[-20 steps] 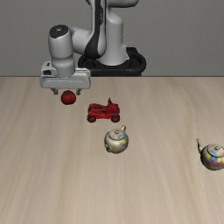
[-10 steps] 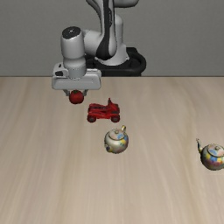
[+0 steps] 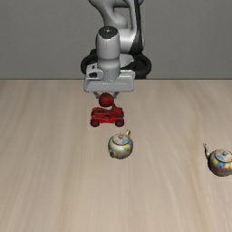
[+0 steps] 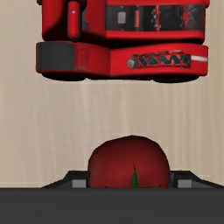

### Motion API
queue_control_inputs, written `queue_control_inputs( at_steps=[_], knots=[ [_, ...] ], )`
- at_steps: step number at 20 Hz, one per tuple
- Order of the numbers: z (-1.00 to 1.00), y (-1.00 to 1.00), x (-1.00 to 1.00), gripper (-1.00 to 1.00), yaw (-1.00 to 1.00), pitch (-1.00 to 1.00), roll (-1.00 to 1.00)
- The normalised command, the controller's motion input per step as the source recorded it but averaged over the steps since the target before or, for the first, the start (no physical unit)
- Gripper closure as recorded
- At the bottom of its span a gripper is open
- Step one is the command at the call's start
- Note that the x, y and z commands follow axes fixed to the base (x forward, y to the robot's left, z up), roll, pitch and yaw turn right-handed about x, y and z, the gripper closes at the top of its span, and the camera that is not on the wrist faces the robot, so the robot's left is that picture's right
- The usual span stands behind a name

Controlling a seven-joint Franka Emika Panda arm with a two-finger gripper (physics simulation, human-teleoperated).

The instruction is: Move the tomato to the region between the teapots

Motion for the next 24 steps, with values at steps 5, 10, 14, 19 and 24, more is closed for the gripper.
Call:
queue_control_inputs(
  at_steps=[5,10,14,19,24],
  knots=[
    [0.0,1.0,0.0,1.0,0.0,0.0,0.0],
    [0.0,1.0,0.0,1.0,0.0,0.0,0.0],
    [0.0,1.0,0.0,1.0,0.0,0.0,0.0],
    [0.4,0.2,0.4,1.0,0.0,0.0,0.0],
    [0.0,0.0,1.0,1.0,0.0,0.0,0.0]
  ],
)
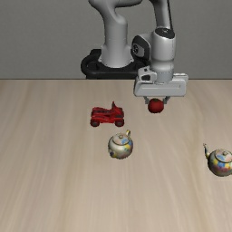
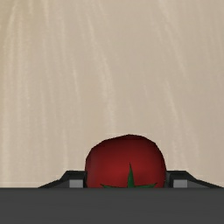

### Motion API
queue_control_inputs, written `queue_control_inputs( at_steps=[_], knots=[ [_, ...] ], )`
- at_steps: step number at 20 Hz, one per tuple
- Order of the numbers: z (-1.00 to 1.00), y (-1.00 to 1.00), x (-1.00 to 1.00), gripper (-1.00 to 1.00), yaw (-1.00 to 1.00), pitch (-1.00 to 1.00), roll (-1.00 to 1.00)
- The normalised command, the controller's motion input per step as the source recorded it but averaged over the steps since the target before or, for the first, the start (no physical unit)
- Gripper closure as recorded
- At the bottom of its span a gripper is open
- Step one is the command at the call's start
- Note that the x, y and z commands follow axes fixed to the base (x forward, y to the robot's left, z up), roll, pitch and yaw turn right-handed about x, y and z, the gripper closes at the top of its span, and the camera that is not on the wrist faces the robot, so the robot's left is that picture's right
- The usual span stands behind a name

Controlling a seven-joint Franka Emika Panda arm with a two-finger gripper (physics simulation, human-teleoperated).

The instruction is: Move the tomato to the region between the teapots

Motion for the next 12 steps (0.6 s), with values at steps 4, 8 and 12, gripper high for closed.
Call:
queue_control_inputs(
  at_steps=[4,8,12],
  knots=[
    [0.0,0.0,1.0,1.0,0.0,0.0,0.0],
    [0.0,0.0,1.0,1.0,0.0,0.0,0.0],
    [0.0,0.0,1.0,1.0,0.0,0.0,0.0]
  ],
)
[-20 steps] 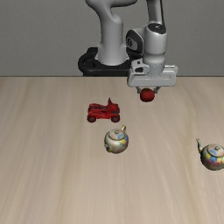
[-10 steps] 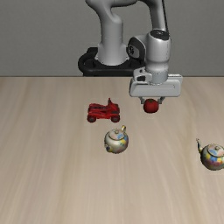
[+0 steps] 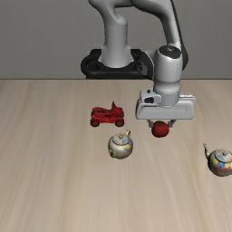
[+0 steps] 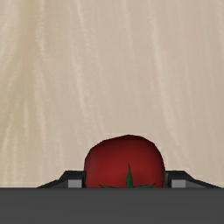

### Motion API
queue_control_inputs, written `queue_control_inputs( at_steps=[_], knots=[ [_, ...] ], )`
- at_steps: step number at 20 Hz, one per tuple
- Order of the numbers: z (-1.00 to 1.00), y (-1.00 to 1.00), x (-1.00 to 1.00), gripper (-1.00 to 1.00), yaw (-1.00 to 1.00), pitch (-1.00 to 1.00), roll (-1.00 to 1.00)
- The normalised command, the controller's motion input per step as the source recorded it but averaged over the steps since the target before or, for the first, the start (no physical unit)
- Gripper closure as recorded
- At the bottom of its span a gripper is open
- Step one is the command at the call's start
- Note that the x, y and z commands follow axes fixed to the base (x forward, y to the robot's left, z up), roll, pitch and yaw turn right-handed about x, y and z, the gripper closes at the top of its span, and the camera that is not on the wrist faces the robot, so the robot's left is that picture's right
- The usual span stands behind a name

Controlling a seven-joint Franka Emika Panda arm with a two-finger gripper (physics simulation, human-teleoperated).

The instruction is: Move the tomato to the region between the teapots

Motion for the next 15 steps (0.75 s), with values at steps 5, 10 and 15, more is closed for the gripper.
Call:
queue_control_inputs(
  at_steps=[5,10,15],
  knots=[
    [0.0,0.0,1.0,1.0,0.0,0.0,0.0],
    [0.0,0.0,1.0,1.0,0.0,0.0,0.0],
    [0.0,0.0,1.0,1.0,0.0,0.0,0.0]
  ],
)
